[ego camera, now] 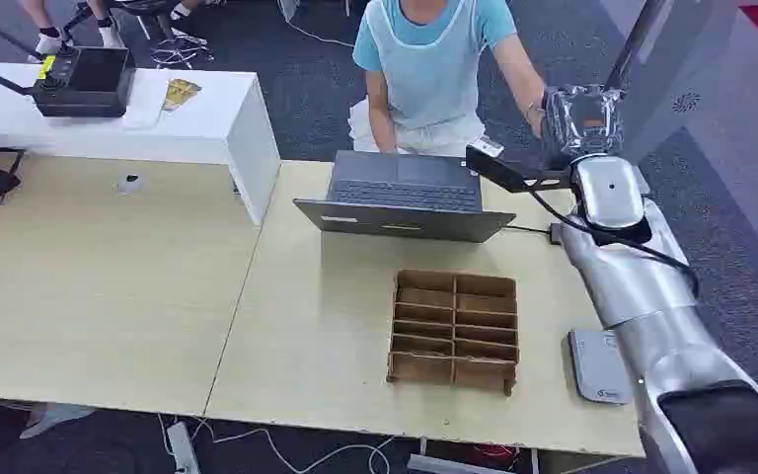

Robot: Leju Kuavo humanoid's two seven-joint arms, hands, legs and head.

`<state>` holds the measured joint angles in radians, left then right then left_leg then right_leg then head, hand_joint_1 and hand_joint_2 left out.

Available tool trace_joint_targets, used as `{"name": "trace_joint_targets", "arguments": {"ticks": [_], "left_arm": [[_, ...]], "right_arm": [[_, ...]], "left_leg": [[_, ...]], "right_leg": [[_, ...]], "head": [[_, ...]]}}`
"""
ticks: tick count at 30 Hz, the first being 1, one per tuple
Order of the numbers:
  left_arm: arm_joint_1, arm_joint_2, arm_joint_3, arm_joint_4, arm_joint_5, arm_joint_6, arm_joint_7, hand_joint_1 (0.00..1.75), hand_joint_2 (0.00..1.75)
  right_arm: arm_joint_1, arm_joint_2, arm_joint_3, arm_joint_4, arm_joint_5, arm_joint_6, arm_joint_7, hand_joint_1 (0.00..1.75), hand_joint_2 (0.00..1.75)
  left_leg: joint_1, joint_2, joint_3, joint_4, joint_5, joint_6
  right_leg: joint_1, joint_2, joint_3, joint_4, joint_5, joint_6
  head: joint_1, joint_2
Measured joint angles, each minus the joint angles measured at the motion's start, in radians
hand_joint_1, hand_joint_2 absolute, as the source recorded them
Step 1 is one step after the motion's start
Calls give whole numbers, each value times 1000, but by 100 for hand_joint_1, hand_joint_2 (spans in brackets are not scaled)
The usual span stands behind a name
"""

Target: Pass the card to the sensor for recognition and then transmit it.

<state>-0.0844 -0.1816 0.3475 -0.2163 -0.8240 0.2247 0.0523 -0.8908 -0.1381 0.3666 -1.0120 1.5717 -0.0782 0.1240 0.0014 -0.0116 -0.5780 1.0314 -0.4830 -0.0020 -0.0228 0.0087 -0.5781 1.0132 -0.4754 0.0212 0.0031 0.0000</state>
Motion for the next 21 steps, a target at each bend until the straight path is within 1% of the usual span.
{"name": "trace_joint_targets", "arguments": {"ticks": [3,6,8,10,12,13,17,19,21], "left_arm": [[0,0,0,0,0,0,0,0,0],[0,0,0,0,0,0,0,0,0],[0,0,0,0,0,0,-1,0,0],[0,-1,0,0,0,0,-1,0,0],[0,-1,0,0,0,1,0,0,0],[0,-1,0,0,0,1,0,0,0],[1,-1,0,0,0,4,0,0,0],[3,0,0,0,0,7,0,0,0],[5,1,0,0,0,10,0,0,0]], "right_arm": [[19,0,-17,-17,-11,-20,-3,175,175],[59,9,-66,-67,-49,-77,-25,175,175],[95,23,-104,-124,-89,-96,-53,175,175],[130,42,-151,-187,-142,-100,-89,175,175],[167,84,-217,-274,-254,-79,-150,175,175],[181,102,-243,-306,-295,-66,-170,175,175],[224,172,-331,-432,-483,1,-233,175,175],[239,202,-368,-481,-563,30,-251,175,175],[253,223,-403,-524,-696,80,-272,175,175]], "left_leg": [[0,0,0,0,0,0],[0,0,-1,0,0,0],[0,-1,-1,0,0,0],[0,0,-1,0,0,0],[0,0,-1,0,0,0],[0,0,-1,0,0,0],[0,0,-1,0,0,0],[0,0,-1,0,0,0],[0,0,-1,0,0,0]], "right_leg": [[0,0,0,0,0,0],[0,0,0,0,0,0],[0,0,0,0,0,0],[0,-1,0,0,0,0],[0,0,-1,0,0,0],[0,0,-1,0,0,0],[0,0,-1,0,-1,0],[0,0,-1,0,-1,0],[0,-1,-1,0,-1,0]], "head": [[0,0],[0,0],[1,0],[0,0],[0,0],[0,0],[0,0],[0,0],[0,0]]}}
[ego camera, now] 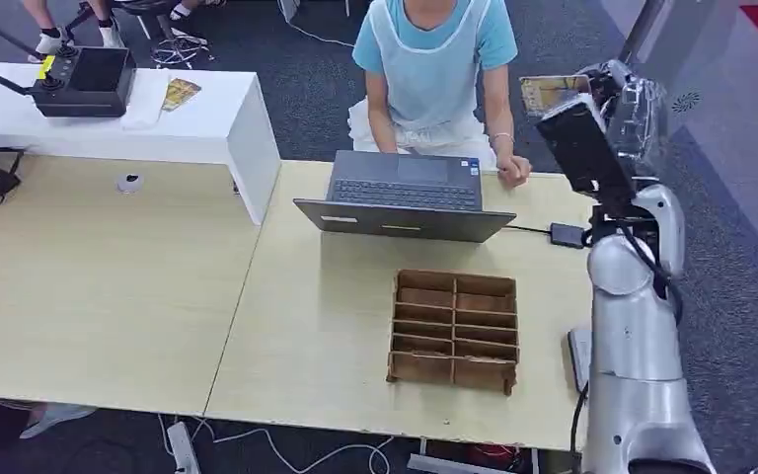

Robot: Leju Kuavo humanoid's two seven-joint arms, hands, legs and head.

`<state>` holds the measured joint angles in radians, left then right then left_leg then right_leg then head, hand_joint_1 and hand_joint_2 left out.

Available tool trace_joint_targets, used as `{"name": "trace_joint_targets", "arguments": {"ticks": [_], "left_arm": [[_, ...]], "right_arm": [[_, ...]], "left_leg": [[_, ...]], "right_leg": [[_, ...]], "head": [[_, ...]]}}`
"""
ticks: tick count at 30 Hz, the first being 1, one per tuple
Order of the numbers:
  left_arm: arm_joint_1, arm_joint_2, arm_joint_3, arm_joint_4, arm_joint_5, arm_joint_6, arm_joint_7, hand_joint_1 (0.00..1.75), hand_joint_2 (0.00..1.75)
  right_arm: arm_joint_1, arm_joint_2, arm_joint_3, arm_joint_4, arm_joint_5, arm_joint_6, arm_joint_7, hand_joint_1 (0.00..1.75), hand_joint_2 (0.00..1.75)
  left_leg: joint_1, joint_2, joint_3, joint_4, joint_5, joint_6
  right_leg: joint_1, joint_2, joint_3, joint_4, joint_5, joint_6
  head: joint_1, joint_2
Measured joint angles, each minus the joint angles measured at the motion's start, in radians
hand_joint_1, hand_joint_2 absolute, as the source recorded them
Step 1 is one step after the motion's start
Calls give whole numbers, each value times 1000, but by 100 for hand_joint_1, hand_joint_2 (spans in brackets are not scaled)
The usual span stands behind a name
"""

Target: Pass the card to the sensor for recognition and then transmit it.

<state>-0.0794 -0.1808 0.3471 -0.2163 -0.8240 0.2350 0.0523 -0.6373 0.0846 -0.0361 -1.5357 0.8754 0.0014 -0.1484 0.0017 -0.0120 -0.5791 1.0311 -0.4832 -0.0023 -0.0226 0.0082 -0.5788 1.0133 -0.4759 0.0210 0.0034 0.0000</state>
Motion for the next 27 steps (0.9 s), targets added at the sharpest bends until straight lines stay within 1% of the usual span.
{"name": "trace_joint_targets", "arguments": {"ticks": [4,10,12,15,16,18,21,24,27], "left_arm": [[5,2,0,0,0,2,0,0,0],[7,9,1,0,0,2,0,0,0],[8,10,2,0,0,2,0,0,0],[8,11,2,0,0,2,0,0,0],[8,11,3,0,0,3,0,0,0],[8,12,6,0,0,5,0,0,0],[9,16,14,0,0,9,0,0,0],[12,19,22,0,0,15,0,0,0],[15,23,27,0,0,17,0,0,0]], "right_arm": [[20,23,-69,-51,-232,99,-10,175,175],[43,24,-145,-60,-520,225,-16,175,175],[49,15,-157,-52,-589,257,-11,175,175],[54,4,-170,-39,-624,274,-8,175,175],[55,-6,-170,-33,-656,291,0,175,175],[60,-42,-169,-11,-723,326,3,175,175],[79,-115,-168,27,-829,390,-21,175,175],[119,-200,-163,51,-940,449,-49,175,175],[164,-268,-161,58,-1011,468,-64,175,175]], "left_leg": [[0,0,0,0,0,0],[0,0,0,0,0,0],[0,0,0,0,0,0],[0,0,0,0,0,0],[0,0,0,0,0,0],[0,0,0,0,0,0],[0,-2,0,0,0,0],[0,-2,-1,0,0,1],[-1,-2,-1,0,-1,1]], "right_leg": [[0,0,0,0,0,0],[0,0,0,0,0,0],[0,0,0,0,0,0],[0,0,0,0,0,0],[0,0,0,0,0,0],[0,0,0,0,0,0],[0,-2,0,0,0,0],[0,-2,1,-1,0,1],[0,-2,0,-2,0,1]], "head": [[0,0],[0,0],[0,0],[0,0],[0,0],[0,0],[0,0],[0,0],[0,0]]}}
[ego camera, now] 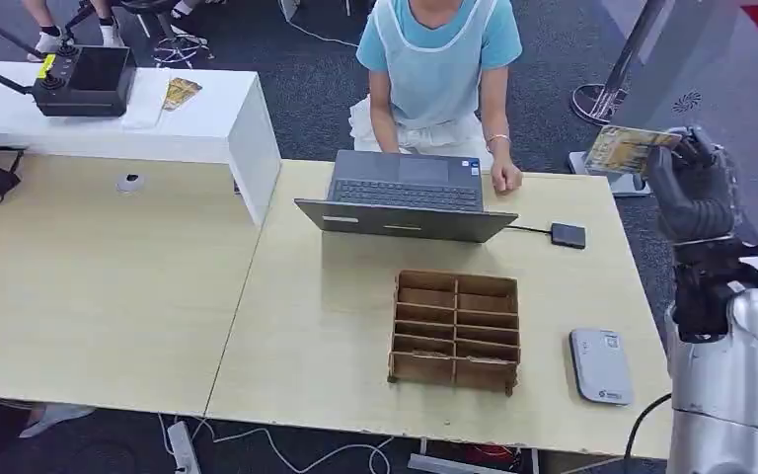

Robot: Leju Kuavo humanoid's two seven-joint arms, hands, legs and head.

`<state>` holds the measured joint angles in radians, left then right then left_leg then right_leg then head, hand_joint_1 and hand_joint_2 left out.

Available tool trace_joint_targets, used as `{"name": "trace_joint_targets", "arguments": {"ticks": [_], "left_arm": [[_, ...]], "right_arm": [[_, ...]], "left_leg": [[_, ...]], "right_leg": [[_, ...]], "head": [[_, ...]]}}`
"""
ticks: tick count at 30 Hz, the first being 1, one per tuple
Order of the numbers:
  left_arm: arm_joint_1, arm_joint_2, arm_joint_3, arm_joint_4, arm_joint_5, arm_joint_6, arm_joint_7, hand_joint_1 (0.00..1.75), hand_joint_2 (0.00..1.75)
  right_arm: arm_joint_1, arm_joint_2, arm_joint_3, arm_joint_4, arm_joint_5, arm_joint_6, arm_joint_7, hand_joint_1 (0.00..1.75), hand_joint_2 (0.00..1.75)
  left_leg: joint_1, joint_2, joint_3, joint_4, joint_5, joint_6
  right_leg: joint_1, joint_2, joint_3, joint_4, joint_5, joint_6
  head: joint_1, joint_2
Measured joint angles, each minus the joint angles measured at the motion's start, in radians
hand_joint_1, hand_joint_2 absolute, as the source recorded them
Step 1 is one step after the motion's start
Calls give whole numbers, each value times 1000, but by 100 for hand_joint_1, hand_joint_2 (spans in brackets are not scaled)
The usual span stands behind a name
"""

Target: Pass the card to the sensor for recognition and then transmit it.

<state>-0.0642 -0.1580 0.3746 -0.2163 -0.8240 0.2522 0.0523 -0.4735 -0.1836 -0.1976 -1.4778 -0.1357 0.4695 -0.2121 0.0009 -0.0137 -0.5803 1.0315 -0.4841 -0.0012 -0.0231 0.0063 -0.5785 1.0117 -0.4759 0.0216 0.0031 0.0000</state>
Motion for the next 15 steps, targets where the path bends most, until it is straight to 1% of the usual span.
{"name": "trace_joint_targets", "arguments": {"ticks": [4,7,15], "left_arm": [[2,3,5,0,0,5,0,0,0],[7,3,10,0,0,8,2,0,0],[8,6,24,0,0,16,3,0,0]], "right_arm": [[68,-66,0,-10,-55,8,-9,175,175],[126,-105,0,-26,-81,11,-14,175,175],[223,-142,0,-69,-131,22,-36,175,175]], "left_leg": [[0,0,0,0,0,0],[0,0,0,0,0,0],[1,1,0,0,0,0]], "right_leg": [[0,0,0,0,0,0],[0,0,0,0,0,0],[1,0,-1,0,0,0]], "head": [[0,0],[0,0],[0,0]]}}
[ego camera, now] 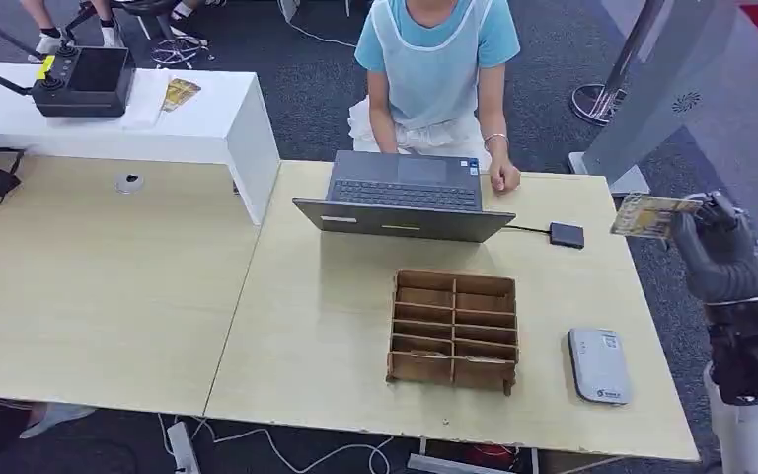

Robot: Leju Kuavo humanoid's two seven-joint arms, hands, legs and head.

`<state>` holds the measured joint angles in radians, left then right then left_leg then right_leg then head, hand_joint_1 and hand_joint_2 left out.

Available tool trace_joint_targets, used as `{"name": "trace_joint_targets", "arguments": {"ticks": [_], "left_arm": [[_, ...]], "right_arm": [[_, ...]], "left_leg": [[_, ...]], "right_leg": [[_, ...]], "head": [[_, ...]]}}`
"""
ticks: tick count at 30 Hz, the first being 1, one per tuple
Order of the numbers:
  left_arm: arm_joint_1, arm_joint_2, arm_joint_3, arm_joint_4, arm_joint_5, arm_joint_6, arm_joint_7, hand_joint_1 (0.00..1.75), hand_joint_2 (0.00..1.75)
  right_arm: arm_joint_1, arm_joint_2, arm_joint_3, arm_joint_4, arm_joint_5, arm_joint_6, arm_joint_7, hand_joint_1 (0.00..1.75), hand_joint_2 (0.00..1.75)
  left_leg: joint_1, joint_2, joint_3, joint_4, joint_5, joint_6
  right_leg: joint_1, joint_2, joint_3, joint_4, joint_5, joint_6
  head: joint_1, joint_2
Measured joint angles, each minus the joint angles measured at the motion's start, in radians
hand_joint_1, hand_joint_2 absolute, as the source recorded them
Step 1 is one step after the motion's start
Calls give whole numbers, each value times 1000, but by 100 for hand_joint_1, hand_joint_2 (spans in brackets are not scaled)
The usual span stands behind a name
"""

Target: Pass the card to the sensor for recognition and then transmit it.

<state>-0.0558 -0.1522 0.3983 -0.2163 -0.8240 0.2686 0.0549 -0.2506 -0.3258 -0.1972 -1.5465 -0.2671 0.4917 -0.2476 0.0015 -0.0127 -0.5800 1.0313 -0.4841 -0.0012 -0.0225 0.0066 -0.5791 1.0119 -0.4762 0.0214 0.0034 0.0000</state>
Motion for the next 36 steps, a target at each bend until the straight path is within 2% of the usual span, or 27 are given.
{"name": "trace_joint_targets", "arguments": {"ticks": [6,10,14,20,27,36], "left_arm": [[0,2,1,0,0,0,3,0,0],[1,7,1,0,0,0,9,0,0],[-1,11,1,0,0,-1,10,0,0],[-2,13,1,0,0,-1,9,0,0],[-1,13,1,0,0,-1,9,0,0],[-1,13,1,0,0,-1,9,0,0]], "right_arm": [[53,-20,4,-29,-30,37,0,175,175],[106,-112,40,-28,-56,81,-9,175,175],[138,-189,52,-13,-66,92,-15,175,175],[161,-260,72,23,-54,74,-3,175,175],[178,-304,82,69,-47,44,3,175,175],[194,-316,87,135,-22,17,19,175,175]], "left_leg": [[0,0,0,0,0,0],[-1,-1,0,0,0,0],[-1,0,0,0,-1,0],[-1,1,0,0,-1,0],[0,1,0,0,-1,0],[0,1,0,0,-1,0]], "right_leg": [[0,0,0,0,0,0],[-1,-1,0,0,0,0],[-1,0,0,0,0,0],[0,0,0,0,0,0],[0,1,0,0,0,0],[0,1,0,0,0,0]], "head": [[0,0],[0,0],[0,0],[0,0],[-1,0],[0,0]]}}
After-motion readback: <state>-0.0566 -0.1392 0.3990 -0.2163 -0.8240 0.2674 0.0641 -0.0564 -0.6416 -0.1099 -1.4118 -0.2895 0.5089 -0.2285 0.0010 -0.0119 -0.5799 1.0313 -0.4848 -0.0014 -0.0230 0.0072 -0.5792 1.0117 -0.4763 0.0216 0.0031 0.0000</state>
